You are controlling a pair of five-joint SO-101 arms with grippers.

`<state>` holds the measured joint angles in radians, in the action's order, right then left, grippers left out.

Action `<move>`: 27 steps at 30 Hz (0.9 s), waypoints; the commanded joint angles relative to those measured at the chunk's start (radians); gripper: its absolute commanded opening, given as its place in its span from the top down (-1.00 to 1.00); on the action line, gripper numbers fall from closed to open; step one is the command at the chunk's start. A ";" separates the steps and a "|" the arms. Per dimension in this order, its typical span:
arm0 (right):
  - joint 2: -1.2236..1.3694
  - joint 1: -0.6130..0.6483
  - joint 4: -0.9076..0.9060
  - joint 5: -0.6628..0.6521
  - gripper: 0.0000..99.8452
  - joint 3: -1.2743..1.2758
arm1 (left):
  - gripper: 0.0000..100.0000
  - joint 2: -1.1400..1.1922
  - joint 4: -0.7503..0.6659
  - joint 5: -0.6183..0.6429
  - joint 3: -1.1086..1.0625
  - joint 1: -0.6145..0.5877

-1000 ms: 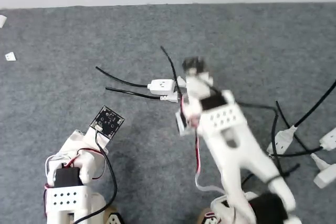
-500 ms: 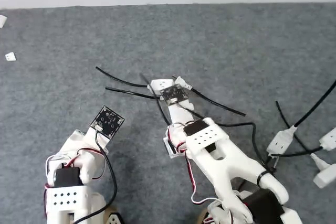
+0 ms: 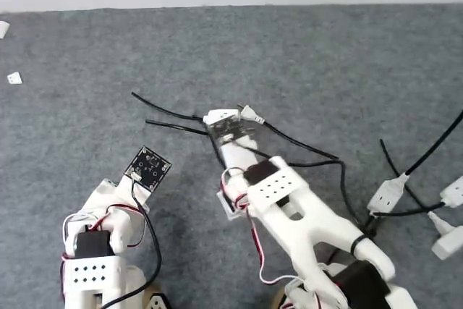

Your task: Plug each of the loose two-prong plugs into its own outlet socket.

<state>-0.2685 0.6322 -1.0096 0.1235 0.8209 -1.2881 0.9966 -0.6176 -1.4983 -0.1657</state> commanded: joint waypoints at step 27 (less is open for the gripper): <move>0.217 0.035 -0.022 -0.087 0.97 -0.175 | 0.97 -0.014 -0.031 0.015 0.008 -0.032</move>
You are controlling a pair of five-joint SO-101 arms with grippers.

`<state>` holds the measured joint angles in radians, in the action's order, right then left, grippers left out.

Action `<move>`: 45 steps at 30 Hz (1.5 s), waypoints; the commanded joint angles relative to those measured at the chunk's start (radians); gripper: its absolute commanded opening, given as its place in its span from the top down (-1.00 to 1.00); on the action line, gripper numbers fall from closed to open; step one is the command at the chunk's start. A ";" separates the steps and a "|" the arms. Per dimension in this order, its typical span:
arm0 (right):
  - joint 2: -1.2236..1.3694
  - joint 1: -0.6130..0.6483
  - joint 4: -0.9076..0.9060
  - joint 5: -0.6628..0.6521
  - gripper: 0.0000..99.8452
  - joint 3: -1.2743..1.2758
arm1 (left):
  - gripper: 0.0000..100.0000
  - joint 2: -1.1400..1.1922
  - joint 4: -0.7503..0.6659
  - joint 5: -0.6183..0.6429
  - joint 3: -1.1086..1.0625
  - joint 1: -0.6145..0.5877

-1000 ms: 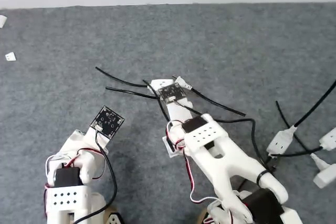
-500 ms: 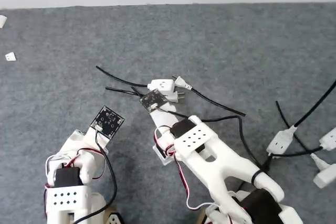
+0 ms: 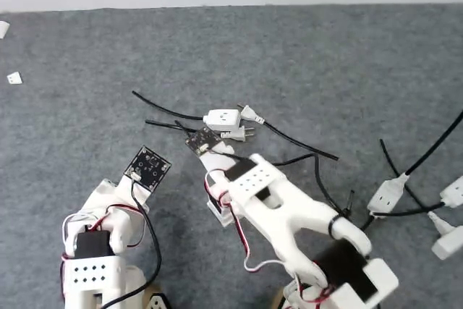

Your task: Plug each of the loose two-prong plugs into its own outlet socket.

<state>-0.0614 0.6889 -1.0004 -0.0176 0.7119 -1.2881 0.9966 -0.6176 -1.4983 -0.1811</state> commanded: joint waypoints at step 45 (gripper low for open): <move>-0.054 -0.024 -0.191 0.365 0.73 -0.150 | 0.97 -0.014 -0.028 -0.003 0.008 -0.015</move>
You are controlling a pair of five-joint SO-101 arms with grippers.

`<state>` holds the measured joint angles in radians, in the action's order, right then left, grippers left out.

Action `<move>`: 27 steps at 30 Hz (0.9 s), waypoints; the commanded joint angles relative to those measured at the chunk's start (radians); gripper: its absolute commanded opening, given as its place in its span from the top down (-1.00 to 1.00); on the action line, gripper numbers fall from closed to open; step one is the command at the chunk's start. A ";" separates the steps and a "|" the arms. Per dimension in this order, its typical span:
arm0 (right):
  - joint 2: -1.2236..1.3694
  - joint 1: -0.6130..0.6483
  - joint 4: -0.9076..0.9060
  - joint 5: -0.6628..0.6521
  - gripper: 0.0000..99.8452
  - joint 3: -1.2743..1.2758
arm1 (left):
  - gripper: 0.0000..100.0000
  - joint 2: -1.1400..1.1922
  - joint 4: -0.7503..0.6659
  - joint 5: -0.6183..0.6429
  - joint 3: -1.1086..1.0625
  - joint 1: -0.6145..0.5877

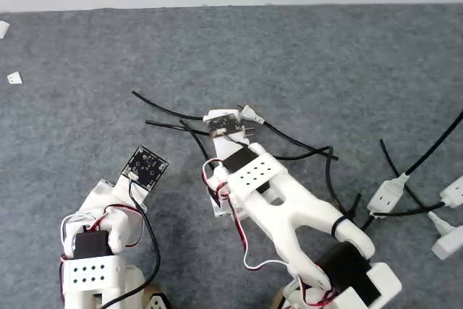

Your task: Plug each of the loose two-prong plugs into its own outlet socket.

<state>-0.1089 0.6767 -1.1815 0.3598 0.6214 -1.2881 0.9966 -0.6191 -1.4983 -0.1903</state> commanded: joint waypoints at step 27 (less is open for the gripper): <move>-0.016 0.116 -0.013 -0.094 0.49 -0.014 | 0.97 -0.014 -0.028 0.000 0.008 -0.006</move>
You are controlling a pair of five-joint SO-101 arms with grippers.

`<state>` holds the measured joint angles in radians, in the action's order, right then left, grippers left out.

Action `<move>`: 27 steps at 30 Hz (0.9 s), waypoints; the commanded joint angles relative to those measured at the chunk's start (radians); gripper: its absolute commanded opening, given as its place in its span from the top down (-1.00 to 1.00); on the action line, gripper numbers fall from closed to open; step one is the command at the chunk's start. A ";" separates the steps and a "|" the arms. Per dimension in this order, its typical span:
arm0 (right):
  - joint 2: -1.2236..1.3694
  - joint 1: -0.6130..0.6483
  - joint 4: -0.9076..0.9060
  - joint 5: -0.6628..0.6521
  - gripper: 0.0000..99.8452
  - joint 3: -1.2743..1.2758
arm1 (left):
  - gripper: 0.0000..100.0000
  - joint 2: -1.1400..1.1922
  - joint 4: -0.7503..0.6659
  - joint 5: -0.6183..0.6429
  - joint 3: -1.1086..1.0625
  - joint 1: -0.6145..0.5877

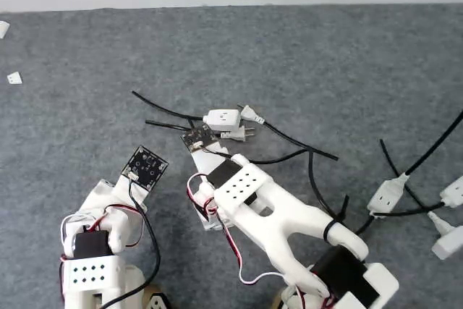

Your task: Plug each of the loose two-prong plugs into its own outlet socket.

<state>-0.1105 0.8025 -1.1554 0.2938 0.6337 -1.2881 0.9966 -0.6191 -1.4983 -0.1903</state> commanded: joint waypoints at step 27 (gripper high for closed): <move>-0.007 -0.432 -0.127 -0.150 0.59 -0.190 | 0.51 0.190 -0.003 1.135 0.150 0.577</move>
<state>-0.1089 0.3867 -1.2843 0.1573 0.5125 -1.1930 1.0349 0.4826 -1.4216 0.3575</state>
